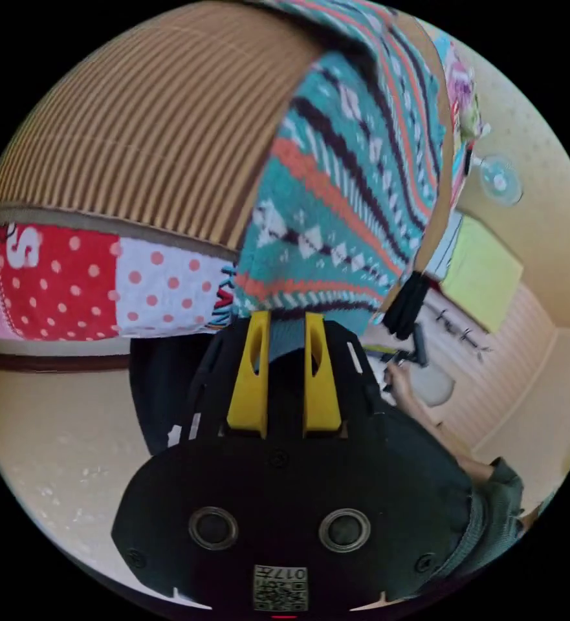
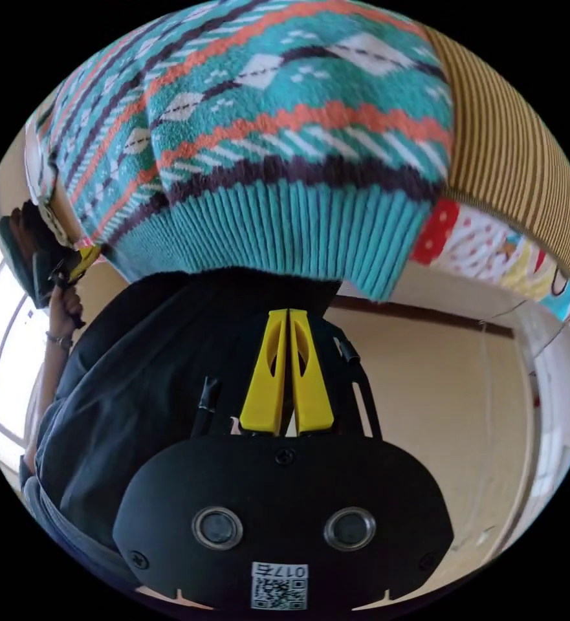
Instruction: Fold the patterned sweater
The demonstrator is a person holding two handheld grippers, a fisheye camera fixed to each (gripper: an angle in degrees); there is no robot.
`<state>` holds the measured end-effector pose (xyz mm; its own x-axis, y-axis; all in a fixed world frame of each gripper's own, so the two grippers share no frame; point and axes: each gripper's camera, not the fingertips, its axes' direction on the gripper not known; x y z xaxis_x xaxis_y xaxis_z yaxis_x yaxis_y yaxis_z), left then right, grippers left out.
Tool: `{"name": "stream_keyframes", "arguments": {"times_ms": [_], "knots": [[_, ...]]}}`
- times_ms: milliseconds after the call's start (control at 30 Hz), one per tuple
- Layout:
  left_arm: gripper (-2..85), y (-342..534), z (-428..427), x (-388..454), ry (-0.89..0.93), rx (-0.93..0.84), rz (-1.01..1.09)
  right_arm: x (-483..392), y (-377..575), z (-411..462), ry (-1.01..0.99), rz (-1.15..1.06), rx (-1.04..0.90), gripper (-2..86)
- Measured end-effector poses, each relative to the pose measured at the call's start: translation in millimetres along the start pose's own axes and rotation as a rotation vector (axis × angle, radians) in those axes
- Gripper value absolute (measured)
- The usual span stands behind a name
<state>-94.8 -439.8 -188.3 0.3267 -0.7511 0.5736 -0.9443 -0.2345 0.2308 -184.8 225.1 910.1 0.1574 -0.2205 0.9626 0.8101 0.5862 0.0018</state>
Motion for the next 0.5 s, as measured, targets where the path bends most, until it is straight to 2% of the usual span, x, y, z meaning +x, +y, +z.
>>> {"name": "stream_keyframes", "arguments": {"times_ms": [67, 133, 233, 333, 500], "knots": [[11.1, -0.9, -39.3, -24.7, 0.201, 0.148, -0.101, 23.7, 22.5, -5.4, -0.115, 0.063, 0.031, 0.4], [12.3, -2.3, -88.7, -57.5, 0.449, 0.381, -0.223, 58.7, 57.9, -11.5, -0.271, 0.192, 0.09, 0.4], [12.5, -12.3, -142.4, -86.1, 0.63, 0.629, -0.297, 93.2, 105.8, -15.0, -0.453, 0.331, 0.182, 0.3], [12.6, -28.3, -186.8, -102.9, 0.674, 0.794, -0.342, 113.8, 149.9, -15.0, -0.576, 0.441, 0.272, 0.3], [13.6, -54.9, -229.1, -125.6, 0.666, 0.921, -0.435, 127.9, 197.7, -9.3, -0.701, 0.549, 0.35, 0.3]]}}
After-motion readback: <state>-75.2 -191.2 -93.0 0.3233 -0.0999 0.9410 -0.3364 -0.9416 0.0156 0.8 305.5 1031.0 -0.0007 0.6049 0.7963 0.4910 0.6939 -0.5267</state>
